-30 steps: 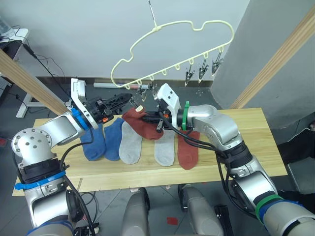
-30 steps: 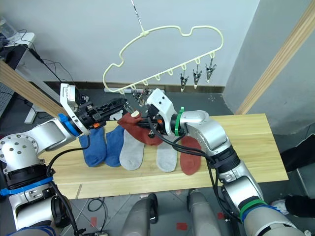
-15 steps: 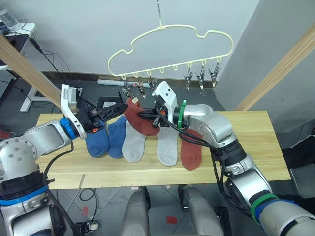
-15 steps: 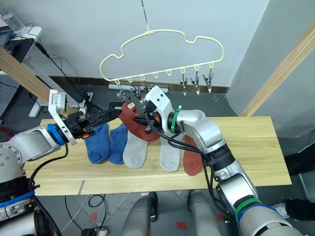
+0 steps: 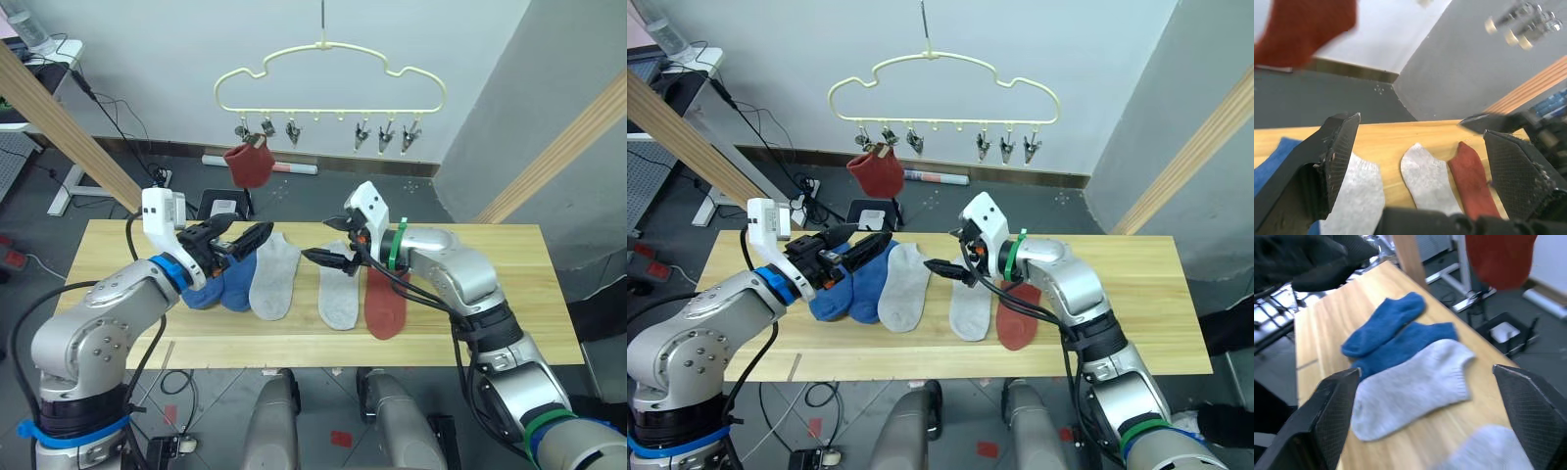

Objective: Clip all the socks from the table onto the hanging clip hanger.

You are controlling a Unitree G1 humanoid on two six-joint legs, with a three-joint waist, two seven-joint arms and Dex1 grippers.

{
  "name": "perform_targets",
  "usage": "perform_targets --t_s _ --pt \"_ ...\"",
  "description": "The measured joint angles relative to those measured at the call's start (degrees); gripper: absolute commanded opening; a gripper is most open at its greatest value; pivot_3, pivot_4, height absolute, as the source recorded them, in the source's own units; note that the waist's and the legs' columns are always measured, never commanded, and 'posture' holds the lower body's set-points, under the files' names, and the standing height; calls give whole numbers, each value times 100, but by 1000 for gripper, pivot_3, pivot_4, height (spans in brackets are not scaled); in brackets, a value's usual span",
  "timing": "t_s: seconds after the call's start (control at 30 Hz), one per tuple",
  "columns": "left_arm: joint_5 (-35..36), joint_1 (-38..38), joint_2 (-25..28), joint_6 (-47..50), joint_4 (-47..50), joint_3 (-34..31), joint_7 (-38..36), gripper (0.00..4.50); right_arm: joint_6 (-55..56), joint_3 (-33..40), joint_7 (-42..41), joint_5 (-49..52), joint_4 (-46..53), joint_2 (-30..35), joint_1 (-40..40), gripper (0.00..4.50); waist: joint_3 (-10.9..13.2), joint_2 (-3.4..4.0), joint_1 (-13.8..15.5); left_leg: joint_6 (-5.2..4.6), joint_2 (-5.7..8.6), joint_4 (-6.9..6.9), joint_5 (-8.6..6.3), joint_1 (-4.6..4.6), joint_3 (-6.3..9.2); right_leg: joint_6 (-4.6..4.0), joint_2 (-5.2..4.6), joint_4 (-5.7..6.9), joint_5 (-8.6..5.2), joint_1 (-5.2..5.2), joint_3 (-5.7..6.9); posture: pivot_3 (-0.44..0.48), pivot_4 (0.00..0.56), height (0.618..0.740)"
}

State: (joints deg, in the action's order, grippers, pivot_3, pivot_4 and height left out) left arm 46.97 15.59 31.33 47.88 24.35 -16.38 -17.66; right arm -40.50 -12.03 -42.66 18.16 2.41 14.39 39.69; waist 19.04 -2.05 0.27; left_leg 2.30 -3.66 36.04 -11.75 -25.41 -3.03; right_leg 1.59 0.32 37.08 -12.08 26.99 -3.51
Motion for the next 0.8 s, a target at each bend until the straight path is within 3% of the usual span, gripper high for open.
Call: perform_targets --t_s 0.17,0.27,0.37,0.8 --pt "-1233 22 -305 -1201 -225 783 -69 4500 -526 501 -112 717 1176 418 -395 4434 0 -1 -2 0 2 4 0 -8 2 -3 2 -2 3 2 1 57 333 740" --pt "-1593 164 -533 -1741 -500 885 -128 3935 -747 735 -96 1032 1593 558 -411 4500 0 -1 -32 -1 1 8 1 -11 4 3 3 -1 3 3 1 43 334 740" --pt "-1869 304 -621 -2093 -739 986 -233 3094 -911 878 -11 1247 1775 575 -411 4500 -1 -1 -48 -1 -2 8 1 -11 8 2 8 3 3 4 3 23 333 740" --pt "-2918 1176 -780 -3211 -2046 1386 -685 3094 -877 970 544 1335 1874 510 -399 4500 -1 -1 -59 -3 0 37 1 -38 27 -18 7 7 19 9 21 -1 342 740"
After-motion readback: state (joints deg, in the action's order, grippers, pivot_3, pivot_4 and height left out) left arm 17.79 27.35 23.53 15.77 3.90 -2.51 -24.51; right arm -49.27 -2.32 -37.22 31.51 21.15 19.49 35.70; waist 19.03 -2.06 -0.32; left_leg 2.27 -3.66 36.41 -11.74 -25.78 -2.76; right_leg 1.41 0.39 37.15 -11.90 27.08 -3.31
